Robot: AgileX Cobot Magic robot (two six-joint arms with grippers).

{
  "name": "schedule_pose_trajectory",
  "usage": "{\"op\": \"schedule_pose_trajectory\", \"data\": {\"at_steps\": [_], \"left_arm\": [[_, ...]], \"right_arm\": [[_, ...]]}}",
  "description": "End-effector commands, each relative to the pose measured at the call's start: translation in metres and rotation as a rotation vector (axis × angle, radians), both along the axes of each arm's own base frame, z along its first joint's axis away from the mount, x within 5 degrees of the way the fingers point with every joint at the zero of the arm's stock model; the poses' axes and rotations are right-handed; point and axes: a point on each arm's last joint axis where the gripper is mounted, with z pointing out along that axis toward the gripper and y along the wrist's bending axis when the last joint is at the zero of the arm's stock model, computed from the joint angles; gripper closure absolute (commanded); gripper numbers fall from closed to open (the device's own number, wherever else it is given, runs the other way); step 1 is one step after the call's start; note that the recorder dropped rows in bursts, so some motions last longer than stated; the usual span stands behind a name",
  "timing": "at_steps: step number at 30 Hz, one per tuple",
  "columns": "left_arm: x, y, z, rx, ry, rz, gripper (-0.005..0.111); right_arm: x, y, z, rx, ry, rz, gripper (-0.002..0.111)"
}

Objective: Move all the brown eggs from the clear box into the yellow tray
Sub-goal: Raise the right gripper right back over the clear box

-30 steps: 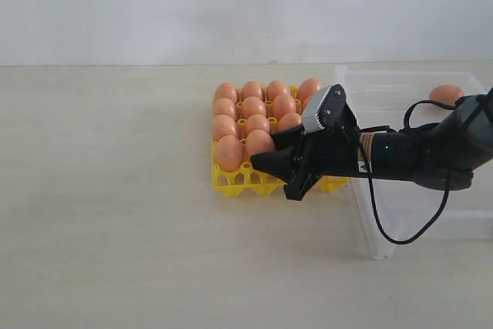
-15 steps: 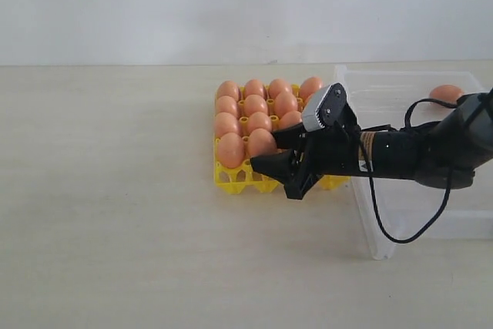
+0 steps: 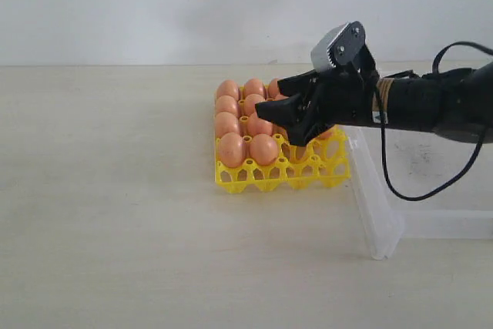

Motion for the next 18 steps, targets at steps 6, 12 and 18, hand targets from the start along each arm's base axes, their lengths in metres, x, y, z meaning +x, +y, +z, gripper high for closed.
{"op": "schedule_pose_trajectory", "data": {"at_steps": [6, 12, 18], "left_arm": [[0.000, 0.000, 0.000, 0.005, -0.009, 0.005, 0.103], [0.000, 0.000, 0.000, 0.005, -0.009, 0.005, 0.103], [0.000, 0.000, 0.000, 0.005, -0.009, 0.005, 0.103]], "right_arm": [[0.027, -0.096, 0.056, -0.670, 0.330, -0.993, 0.057], [0.045, -0.075, 0.063, -0.988, 0.301, -0.456, 0.084], [0.063, -0.087, 0.075, -1.411, -0.128, -0.250, 0.098]]}}
